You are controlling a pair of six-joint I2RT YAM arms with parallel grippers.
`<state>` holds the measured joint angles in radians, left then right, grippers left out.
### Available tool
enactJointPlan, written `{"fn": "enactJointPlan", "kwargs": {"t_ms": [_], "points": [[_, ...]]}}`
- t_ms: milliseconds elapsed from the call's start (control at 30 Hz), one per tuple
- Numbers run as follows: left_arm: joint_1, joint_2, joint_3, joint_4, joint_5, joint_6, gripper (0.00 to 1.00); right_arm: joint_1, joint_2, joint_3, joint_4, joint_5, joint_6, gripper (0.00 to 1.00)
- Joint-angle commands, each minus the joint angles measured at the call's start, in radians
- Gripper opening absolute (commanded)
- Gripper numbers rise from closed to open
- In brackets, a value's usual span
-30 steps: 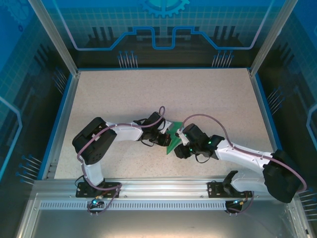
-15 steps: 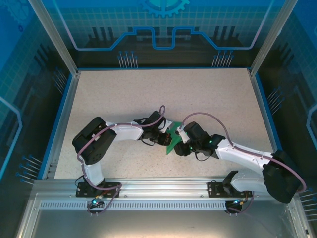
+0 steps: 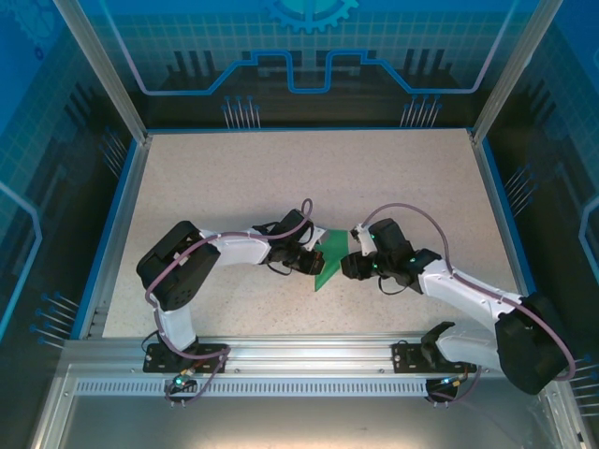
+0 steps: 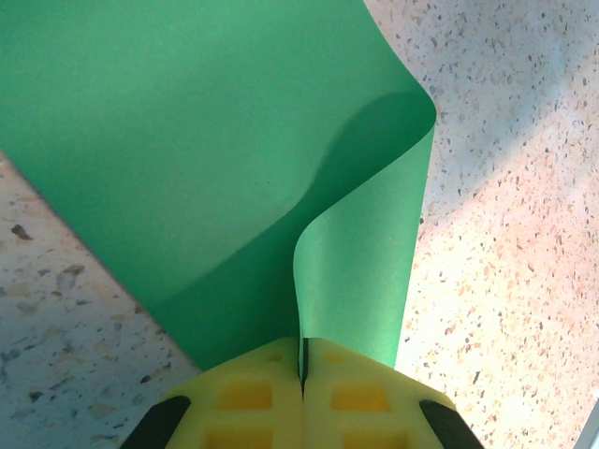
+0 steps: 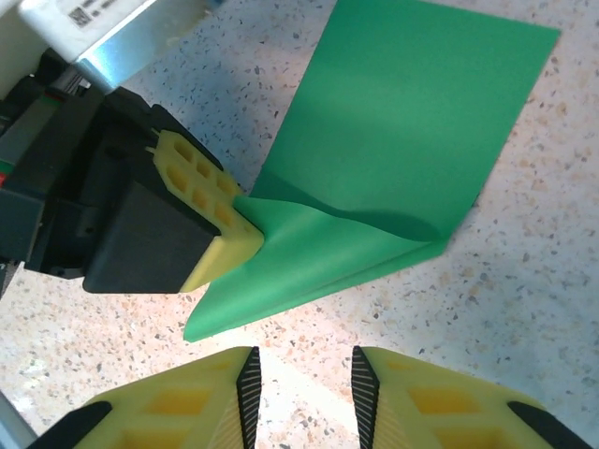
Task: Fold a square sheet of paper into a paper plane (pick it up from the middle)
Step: Third fold the triangle at the center of the table.
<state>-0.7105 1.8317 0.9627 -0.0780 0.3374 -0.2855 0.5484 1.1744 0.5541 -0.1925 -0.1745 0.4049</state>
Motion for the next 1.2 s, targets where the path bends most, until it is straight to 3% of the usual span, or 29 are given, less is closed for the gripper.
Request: {"fn": "enactJointPlan", "kwargs": {"t_ms": [0,333,667,1167], "points": [[0.004,-0.020,0.022,-0.033,0.028,0.016,0.03,-0.013,-0.002,-0.013,0.046,-0.108,0.044,0.33],[0.005,-0.020,0.045,-0.049,0.034,0.026,0.03,-0.033,0.133,0.037,0.099,-0.167,0.107,0.24],[0.004,0.003,0.073,-0.063,0.048,0.038,0.03,-0.044,0.251,0.098,0.106,-0.148,0.144,0.22],[0.005,0.035,0.061,-0.056,0.035,0.035,0.03,-0.048,0.272,0.105,0.072,-0.159,0.159,0.21]]}}
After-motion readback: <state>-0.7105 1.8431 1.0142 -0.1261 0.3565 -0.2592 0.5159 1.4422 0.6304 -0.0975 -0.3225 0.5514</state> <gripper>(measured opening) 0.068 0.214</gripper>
